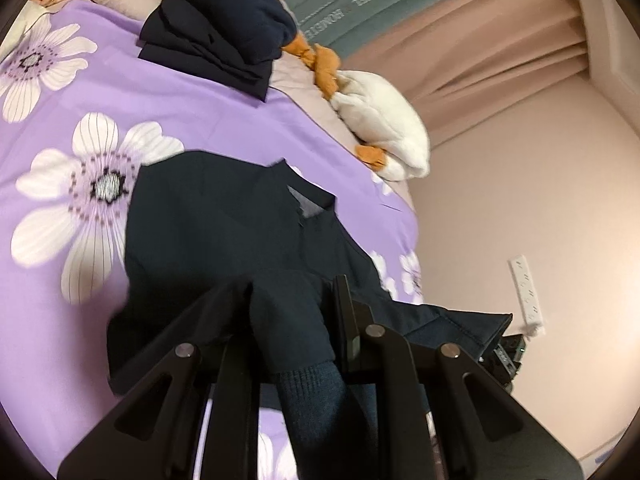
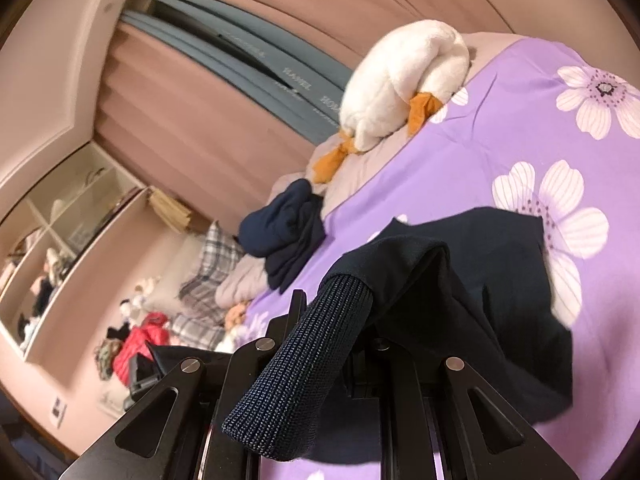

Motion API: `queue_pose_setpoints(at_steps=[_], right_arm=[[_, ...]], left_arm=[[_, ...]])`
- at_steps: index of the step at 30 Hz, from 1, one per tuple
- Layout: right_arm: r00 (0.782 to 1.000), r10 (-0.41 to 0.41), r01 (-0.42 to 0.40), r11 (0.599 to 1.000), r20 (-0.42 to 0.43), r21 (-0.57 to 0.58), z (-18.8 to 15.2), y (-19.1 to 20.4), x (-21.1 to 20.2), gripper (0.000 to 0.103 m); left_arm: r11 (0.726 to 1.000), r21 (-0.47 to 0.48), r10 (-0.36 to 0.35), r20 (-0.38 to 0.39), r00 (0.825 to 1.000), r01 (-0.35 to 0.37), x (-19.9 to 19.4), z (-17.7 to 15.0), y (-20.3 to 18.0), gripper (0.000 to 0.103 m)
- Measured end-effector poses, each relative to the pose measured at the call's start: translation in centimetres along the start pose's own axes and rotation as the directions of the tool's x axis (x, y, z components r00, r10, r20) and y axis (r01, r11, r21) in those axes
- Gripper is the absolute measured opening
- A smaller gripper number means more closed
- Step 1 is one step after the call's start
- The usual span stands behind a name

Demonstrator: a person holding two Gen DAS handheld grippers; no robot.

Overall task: Fold large clothes
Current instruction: 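Lift the hem with both tools and fold it toward the collar, then open both tools to release the hem and lift them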

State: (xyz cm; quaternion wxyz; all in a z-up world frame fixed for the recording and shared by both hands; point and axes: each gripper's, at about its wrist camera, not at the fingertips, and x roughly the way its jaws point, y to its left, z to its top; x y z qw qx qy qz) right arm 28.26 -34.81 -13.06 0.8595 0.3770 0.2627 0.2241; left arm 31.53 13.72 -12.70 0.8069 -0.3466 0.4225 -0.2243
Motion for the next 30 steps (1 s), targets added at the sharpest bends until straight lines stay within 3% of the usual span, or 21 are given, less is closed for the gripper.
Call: queue_pose_setpoints(at_steps=[14, 30], right_arm=[[0.987, -0.159, 0.159, 0.986, -0.020, 0.040, 4.2, -4.6, 8.3, 0.017], [0.946, -0.316, 0.323, 0.938, -0.072, 0.127, 6.5, -9.5, 15.8, 0.017]], left_arm=[[0.987, -0.066, 0.144, -0.049, 0.988, -0.147, 9.9, 8.2, 3.9, 0.014], [0.940, -0.085, 0.322, -0.088, 0.942, -0.330, 18.4, 13.8, 7.1, 0.015]])
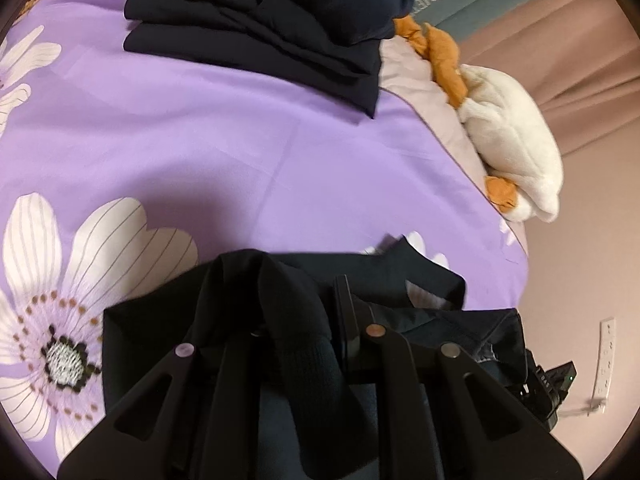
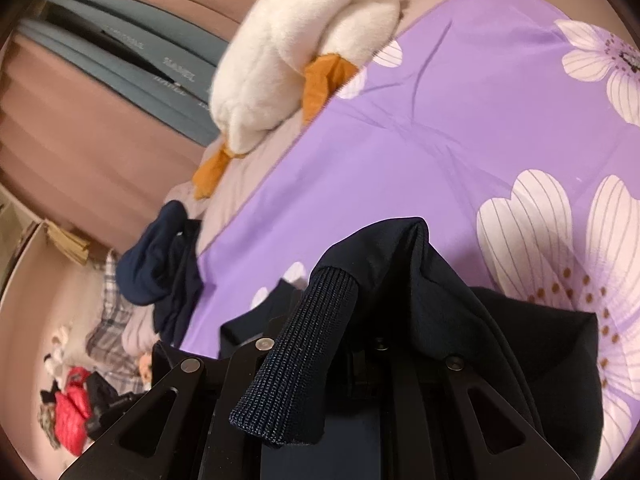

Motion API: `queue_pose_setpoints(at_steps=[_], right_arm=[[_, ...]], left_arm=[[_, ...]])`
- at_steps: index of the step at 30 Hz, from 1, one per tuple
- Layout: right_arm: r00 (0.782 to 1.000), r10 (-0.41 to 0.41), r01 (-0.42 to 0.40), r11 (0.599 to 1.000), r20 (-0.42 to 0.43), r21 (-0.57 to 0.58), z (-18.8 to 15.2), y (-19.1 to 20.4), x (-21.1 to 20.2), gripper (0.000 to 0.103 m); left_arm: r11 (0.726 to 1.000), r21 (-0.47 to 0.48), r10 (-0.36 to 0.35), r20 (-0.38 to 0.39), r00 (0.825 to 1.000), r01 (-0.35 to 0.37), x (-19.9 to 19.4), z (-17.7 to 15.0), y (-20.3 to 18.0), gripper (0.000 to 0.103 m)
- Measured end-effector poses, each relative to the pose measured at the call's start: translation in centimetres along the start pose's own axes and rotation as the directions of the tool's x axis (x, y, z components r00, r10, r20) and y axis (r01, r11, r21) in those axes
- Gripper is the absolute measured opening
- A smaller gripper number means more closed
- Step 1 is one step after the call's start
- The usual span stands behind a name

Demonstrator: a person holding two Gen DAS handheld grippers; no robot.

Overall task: Fold large clothes
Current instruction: 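Open both tools to release the hem and lift them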

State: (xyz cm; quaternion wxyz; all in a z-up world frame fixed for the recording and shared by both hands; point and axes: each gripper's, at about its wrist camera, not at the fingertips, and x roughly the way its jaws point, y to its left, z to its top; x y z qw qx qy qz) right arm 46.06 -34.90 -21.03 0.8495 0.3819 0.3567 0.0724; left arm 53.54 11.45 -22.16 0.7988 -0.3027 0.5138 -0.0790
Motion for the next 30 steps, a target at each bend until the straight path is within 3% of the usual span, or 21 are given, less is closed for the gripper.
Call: queue_pose_setpoints(at_steps=[6, 12, 15, 16, 17, 18, 19, 20, 22, 26, 29, 30], right_arm=[[0.994, -0.082, 0.088, 0.993, -0.075, 0.075, 0.4, -2.8, 2.8, 0.017], [0.996, -0.009, 0.023, 0.986, -0.088, 0.165, 0.4, -5.2, 3.1, 0.017], [0.995, 0.008, 0.011, 0.981, -0.097, 0.194, 0.7, -5.1, 3.2, 0.023], [0.995, 0.019, 0.003, 0.977, -0.102, 0.213, 0.9, -5.2, 3.1, 0.031], [0.995, 0.031, -0.008, 0.974, -0.100, 0.226, 1.1, -5.2, 3.1, 0.036], [0.995, 0.048, -0.026, 0.971, -0.091, 0.239, 1.3, -4.9, 3.1, 0.048], [0.995, 0.063, -0.041, 0.968, -0.079, 0.249, 1.5, -4.5, 3.3, 0.061], [0.995, 0.077, -0.059, 0.965, -0.062, 0.256, 1.7, -4.1, 3.3, 0.067], [0.997, 0.072, -0.067, 0.966, -0.011, 0.250, 2.5, -3.4, 2.4, 0.071], [0.997, 0.065, -0.071, 0.977, 0.037, 0.200, 3.4, -2.5, 1.2, 0.071], [0.998, 0.026, -0.031, 0.996, 0.058, 0.087, 3.1, -0.8, -0.1, 0.071], [0.999, -0.004, 0.004, 1.000, 0.039, 0.002, 2.5, 0.5, -0.5, 0.071]], left_arm=[[0.998, 0.001, 0.062, -0.022, 0.998, -0.062, 3.0, 0.4, 0.6, 0.018], [0.998, -0.047, 0.049, -0.054, 0.997, -0.051, 4.0, 0.7, 1.8, 0.018], [0.996, -0.078, 0.028, -0.063, 0.998, -0.033, 3.9, 1.1, 2.1, 0.019], [0.996, -0.089, 0.018, -0.061, 0.998, -0.024, 3.9, 1.4, 2.1, 0.023], [0.995, -0.096, 0.003, -0.056, 0.998, -0.008, 3.7, 1.5, 2.0, 0.039], [0.994, -0.105, -0.018, -0.036, 0.999, 0.014, 3.3, 1.7, 1.9, 0.052], [0.994, -0.108, -0.023, 0.012, 1.000, 0.024, 2.4, 1.9, 1.9, 0.079], [0.994, -0.106, -0.014, 0.060, 0.998, 0.021, 1.6, 2.1, 1.8, 0.092], [0.996, -0.087, 0.006, 0.157, 0.988, 0.007, -0.5, 2.6, 1.6, 0.096], [0.997, -0.041, 0.072, 0.170, 0.983, -0.066, -2.1, 2.9, 1.5, 0.096], [0.989, 0.032, 0.137, 0.185, 0.973, -0.145, -3.2, 1.4, 1.1, 0.096], [0.981, 0.079, 0.162, 0.187, 0.969, -0.180, -3.5, 0.6, 0.8, 0.096]])
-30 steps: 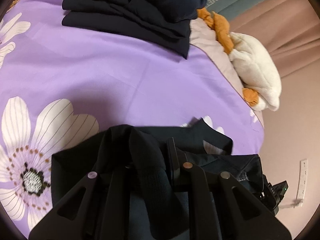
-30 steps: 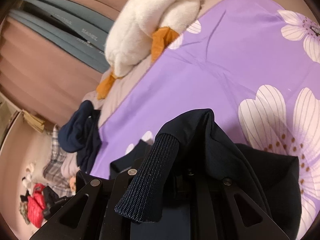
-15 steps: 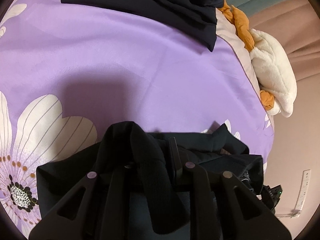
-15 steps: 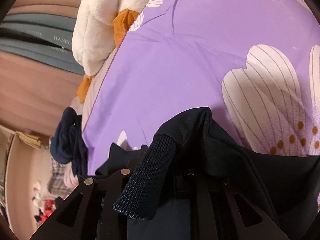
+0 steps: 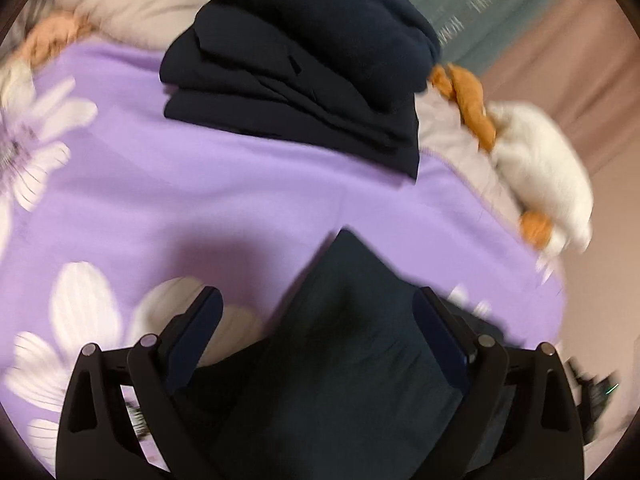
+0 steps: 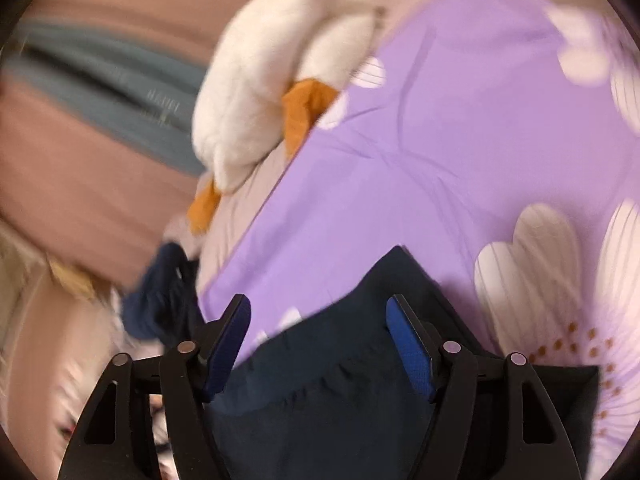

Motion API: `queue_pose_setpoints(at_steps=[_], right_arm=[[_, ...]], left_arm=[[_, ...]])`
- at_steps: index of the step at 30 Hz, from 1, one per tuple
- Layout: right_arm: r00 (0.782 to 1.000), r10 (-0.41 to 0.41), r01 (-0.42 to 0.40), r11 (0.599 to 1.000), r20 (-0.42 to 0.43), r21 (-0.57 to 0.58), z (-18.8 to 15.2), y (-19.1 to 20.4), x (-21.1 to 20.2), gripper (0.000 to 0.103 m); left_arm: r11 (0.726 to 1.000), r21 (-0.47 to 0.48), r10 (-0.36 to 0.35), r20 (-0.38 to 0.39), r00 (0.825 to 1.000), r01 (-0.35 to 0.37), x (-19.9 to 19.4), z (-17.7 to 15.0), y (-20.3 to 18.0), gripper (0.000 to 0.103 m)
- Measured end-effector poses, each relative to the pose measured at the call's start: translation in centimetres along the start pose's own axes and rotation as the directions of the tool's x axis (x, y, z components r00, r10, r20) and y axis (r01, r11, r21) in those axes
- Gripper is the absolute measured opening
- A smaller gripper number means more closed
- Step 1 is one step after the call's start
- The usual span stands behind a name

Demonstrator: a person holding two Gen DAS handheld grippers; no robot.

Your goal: Fold large clothes

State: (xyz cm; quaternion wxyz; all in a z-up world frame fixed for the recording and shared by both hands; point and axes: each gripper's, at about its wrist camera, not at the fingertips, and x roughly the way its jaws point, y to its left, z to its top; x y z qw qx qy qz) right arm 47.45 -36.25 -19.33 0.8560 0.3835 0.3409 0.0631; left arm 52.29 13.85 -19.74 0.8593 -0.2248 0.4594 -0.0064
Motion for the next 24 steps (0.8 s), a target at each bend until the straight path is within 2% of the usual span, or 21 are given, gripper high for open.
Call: queue_pose_setpoints(at_steps=[1, 2, 4, 7, 9, 11, 12, 13, 14, 16, 19, 22, 24], right_arm=[[0.999, -0.038, 0.036, 0.996, -0.021, -0.080, -0.5, 0.9, -0.2, 0.071], [0.994, -0.103, 0.094, 0.976, -0.035, -0.198, -1.7, 2.3, -0.4, 0.071], [0.983, -0.179, 0.155, 0.912, -0.029, -0.380, -4.3, 4.3, -1.0, 0.071], [0.982, -0.184, 0.144, 0.862, -0.036, -0.486, -7.5, 5.0, -2.4, 0.062], [0.982, -0.185, 0.135, 0.841, -0.044, -0.524, -8.9, 5.3, -3.0, 0.054], [0.976, -0.212, 0.148, 0.804, -0.046, -0.576, -10.7, 5.5, -3.3, 0.045], [0.969, -0.241, 0.165, 0.775, -0.044, -0.610, -11.7, 5.4, -3.4, 0.038], [0.960, -0.277, 0.189, 0.748, -0.041, -0.636, -12.5, 5.2, -3.4, 0.034], [0.950, -0.309, 0.210, 0.729, -0.039, -0.652, -12.9, 4.9, -3.3, 0.033], [0.928, -0.371, 0.246, 0.694, -0.043, -0.677, -14.3, 4.2, -3.2, 0.033], [0.901, -0.434, 0.293, 0.636, -0.017, -0.713, -15.8, 3.3, -4.1, 0.033], [0.879, -0.476, 0.308, 0.583, -0.009, -0.752, -17.2, 2.8, -4.8, 0.033], [0.878, -0.479, 0.306, 0.582, -0.015, -0.753, -17.8, 2.2, -5.1, 0.033]], left_arm=[[0.999, 0.044, 0.013, 0.002, 1.000, -0.013, -0.3, -0.7, -0.3, 0.096], [0.995, 0.099, 0.027, 0.002, 1.000, -0.027, -0.8, -1.6, -0.6, 0.096], [0.984, 0.177, 0.030, 0.003, 1.000, -0.030, -2.1, -3.9, -0.8, 0.096], [0.967, 0.254, 0.028, 0.003, 1.000, -0.028, -3.7, -7.0, -0.7, 0.095], [0.949, 0.312, 0.048, 0.012, 0.999, -0.050, -4.1, -8.9, -1.3, 0.087], [0.924, 0.376, 0.079, 0.002, 0.997, -0.074, -4.2, -11.1, -1.7, 0.061], [0.912, 0.404, 0.087, -0.026, 0.996, -0.069, -3.8, -12.2, -1.8, 0.055], [0.904, 0.422, 0.092, -0.048, 0.995, -0.063, -3.4, -13.0, -1.8, 0.045], [0.897, 0.438, 0.102, -0.070, 0.992, -0.061, -3.0, -13.9, -1.7, 0.038], [0.884, 0.462, 0.122, -0.079, 0.989, -0.072, -2.4, -15.1, -1.5, 0.037], [0.884, 0.463, 0.121, -0.091, 0.988, -0.066, -2.3, -16.5, -0.8, 0.037], [0.878, 0.473, 0.127, -0.100, 0.987, -0.065, -1.9, -17.2, -0.2, 0.038], [0.888, 0.456, 0.122, -0.102, 0.987, -0.062, -2.2, -17.1, 0.0, 0.039]])
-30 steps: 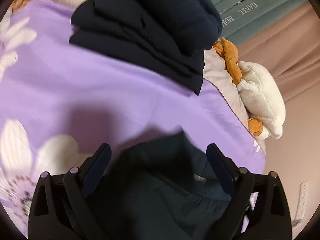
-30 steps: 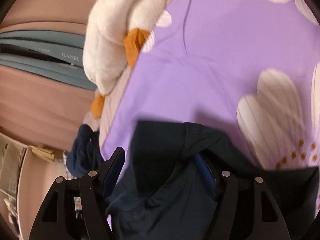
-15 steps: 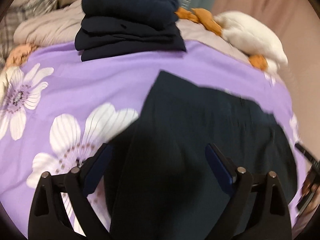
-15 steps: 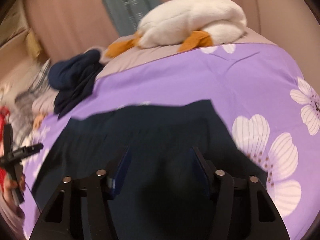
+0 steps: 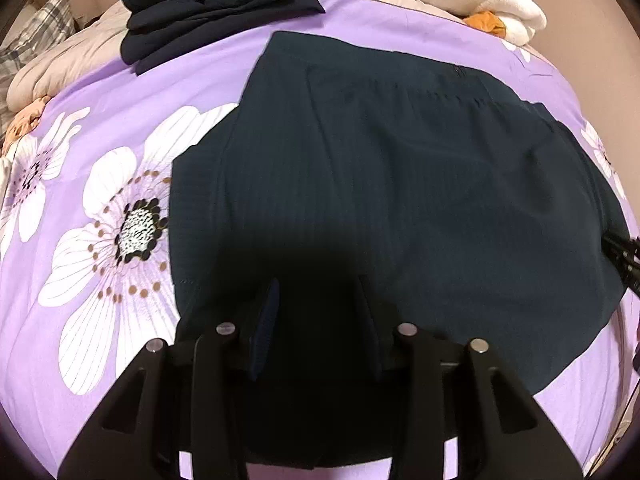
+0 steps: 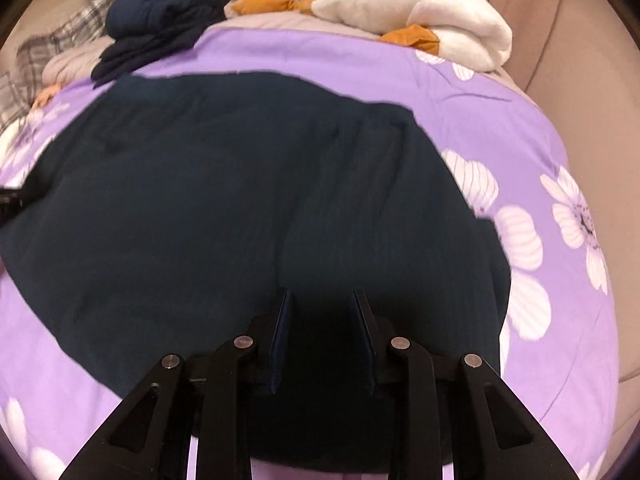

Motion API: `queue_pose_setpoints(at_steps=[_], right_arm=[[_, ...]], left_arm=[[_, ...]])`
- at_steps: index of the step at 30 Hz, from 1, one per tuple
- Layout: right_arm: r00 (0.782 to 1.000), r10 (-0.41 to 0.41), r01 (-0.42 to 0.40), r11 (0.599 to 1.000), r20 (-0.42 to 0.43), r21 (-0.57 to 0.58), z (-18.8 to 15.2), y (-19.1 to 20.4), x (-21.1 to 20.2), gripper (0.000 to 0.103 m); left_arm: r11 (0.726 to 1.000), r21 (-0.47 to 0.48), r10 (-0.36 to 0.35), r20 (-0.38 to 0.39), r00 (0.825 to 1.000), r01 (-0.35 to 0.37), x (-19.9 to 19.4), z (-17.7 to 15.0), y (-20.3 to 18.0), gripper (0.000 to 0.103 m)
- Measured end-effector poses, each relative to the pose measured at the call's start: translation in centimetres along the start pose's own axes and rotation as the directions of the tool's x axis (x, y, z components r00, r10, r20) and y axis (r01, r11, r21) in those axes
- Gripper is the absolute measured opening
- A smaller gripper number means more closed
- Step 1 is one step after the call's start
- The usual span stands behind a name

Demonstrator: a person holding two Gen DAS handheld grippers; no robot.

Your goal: Fold large clothes

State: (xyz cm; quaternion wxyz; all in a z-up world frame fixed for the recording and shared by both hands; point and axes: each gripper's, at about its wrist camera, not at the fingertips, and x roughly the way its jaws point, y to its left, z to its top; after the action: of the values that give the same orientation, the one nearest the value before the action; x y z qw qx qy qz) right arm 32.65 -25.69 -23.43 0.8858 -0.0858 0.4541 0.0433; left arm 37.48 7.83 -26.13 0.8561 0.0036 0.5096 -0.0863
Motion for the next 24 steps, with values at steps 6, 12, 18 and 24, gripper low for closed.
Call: queue_pose_setpoints(at_steps=[6, 12, 18, 24], right_arm=[[0.993, 0.121, -0.122, 0.978, 0.015, 0.167, -0.5, -2.8, -1.7, 0.033], [0.970, 0.176, -0.224, 0.915, 0.168, 0.334, -2.5, -7.5, -5.4, 0.057], [0.980, 0.113, -0.176, 0.884, 0.166, 0.433, -3.1, -10.8, -5.1, 0.059], [0.984, 0.106, -0.164, 0.858, 0.146, 0.487, -3.8, -11.8, -3.2, 0.059]], left_arm=[[0.973, -0.188, -0.124, 0.058, 0.991, 0.133, -4.1, -1.3, 4.1, 0.073], [0.955, -0.283, -0.069, 0.092, 0.993, 0.092, -6.3, -3.9, 8.6, 0.075], [0.919, -0.350, -0.151, 0.112, 0.982, 0.181, -4.9, -5.0, 10.0, 0.075], [0.905, -0.340, -0.229, 0.123, 0.966, 0.257, -4.3, -4.9, 8.4, 0.073]])
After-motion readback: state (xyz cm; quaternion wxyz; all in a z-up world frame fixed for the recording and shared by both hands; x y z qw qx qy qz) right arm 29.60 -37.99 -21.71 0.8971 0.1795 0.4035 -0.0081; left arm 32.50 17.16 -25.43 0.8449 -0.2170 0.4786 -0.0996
